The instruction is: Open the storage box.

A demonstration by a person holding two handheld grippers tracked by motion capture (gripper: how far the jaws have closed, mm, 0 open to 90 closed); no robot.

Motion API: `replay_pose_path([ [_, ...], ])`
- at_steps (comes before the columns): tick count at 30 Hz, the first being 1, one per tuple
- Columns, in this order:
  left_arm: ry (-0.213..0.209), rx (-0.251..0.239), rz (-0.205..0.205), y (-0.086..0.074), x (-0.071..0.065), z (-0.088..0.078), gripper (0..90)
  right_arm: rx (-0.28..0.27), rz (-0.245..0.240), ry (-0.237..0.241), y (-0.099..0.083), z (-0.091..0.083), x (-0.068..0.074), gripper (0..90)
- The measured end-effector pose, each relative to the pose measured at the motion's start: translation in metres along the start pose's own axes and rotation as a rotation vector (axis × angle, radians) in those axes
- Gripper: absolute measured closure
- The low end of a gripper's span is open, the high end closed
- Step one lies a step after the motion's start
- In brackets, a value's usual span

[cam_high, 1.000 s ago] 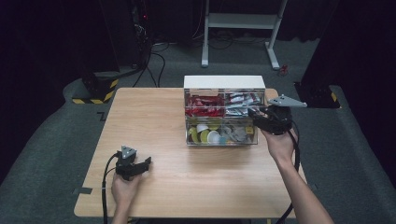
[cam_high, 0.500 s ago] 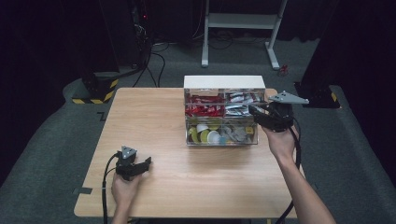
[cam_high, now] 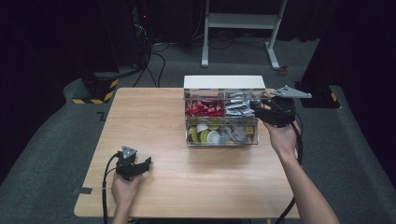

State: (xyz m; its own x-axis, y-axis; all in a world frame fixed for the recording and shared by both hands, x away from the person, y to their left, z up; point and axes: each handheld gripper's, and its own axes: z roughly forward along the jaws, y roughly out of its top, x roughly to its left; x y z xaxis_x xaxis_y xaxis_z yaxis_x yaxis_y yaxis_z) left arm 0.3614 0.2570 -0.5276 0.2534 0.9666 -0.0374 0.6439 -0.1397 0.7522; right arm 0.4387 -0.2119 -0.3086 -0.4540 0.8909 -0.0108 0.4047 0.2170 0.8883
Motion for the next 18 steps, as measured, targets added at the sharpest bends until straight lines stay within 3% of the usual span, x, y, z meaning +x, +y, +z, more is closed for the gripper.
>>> replay_pose_path([
  [18,0.009,0.005,0.034,-0.001,-0.005,0.000,29.4,0.023,0.000,0.004,0.013,0.004,-0.001,50.4],
])
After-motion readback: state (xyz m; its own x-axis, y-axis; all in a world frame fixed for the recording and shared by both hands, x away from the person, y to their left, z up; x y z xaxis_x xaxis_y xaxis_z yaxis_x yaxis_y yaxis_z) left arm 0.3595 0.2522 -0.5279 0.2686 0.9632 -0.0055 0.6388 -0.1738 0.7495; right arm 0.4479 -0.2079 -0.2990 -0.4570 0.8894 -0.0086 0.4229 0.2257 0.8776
